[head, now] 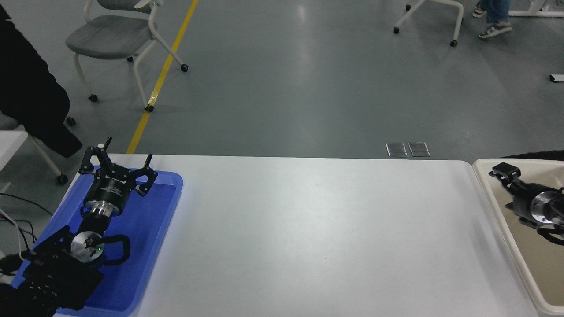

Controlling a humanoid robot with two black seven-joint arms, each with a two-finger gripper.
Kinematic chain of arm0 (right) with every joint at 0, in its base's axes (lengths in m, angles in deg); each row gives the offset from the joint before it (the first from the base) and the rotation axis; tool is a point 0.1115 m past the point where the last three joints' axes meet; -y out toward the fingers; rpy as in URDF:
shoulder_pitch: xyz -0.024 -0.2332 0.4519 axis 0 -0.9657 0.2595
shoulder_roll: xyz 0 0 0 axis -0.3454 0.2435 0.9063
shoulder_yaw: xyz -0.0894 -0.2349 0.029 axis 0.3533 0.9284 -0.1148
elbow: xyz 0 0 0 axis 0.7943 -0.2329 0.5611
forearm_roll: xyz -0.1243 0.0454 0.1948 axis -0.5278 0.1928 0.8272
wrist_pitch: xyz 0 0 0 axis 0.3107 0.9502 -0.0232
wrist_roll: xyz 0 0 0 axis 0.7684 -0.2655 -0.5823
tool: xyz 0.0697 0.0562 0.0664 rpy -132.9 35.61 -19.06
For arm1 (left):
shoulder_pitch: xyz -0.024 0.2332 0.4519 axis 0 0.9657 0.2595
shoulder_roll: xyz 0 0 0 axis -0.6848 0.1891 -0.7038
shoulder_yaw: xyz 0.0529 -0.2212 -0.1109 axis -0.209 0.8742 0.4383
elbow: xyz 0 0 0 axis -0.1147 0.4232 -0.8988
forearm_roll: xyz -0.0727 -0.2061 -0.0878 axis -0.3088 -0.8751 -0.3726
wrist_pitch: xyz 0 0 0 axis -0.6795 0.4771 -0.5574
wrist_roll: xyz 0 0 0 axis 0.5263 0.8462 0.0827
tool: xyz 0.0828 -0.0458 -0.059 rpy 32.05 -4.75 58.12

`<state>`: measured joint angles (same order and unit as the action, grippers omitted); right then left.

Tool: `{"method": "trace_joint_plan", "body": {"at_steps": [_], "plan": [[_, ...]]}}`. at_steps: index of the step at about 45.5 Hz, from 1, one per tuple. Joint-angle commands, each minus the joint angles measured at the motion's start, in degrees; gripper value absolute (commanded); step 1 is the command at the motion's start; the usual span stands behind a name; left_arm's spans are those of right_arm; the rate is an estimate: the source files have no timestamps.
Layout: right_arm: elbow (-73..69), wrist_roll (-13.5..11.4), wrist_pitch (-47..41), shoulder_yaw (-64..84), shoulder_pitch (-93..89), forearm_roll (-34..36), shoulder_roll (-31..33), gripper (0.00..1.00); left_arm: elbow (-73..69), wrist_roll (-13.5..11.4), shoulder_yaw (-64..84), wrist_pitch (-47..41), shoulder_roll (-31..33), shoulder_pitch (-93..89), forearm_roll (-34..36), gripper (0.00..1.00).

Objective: Pick up paper ball place in dustbin

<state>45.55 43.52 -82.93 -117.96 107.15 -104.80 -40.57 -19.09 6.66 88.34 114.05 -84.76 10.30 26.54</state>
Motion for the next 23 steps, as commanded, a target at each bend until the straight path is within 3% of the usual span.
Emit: {"method": "trace_joint_plan", "body": {"at_steps": [1,8,23], "plan": [[-5.2,0.1,-3.9,-9.8,-1.7,18.7,-10.6,1.00,0.0,0.1,0.0,0.0,0.0,0.0,0.0,1.00],[-3.6,0.2,-9.2,-13.3,-2.6,22.5,-14.4,1.00,0.2,0.1,0.0,0.0,0.0,0.0,0.0,1.00],[6.7,0.1,-21.3,-14.6,-7.7,27.0,-14.1,1.00,0.2,0.1,0.0,0.0,0.0,0.0,0.0,1.00]]}}
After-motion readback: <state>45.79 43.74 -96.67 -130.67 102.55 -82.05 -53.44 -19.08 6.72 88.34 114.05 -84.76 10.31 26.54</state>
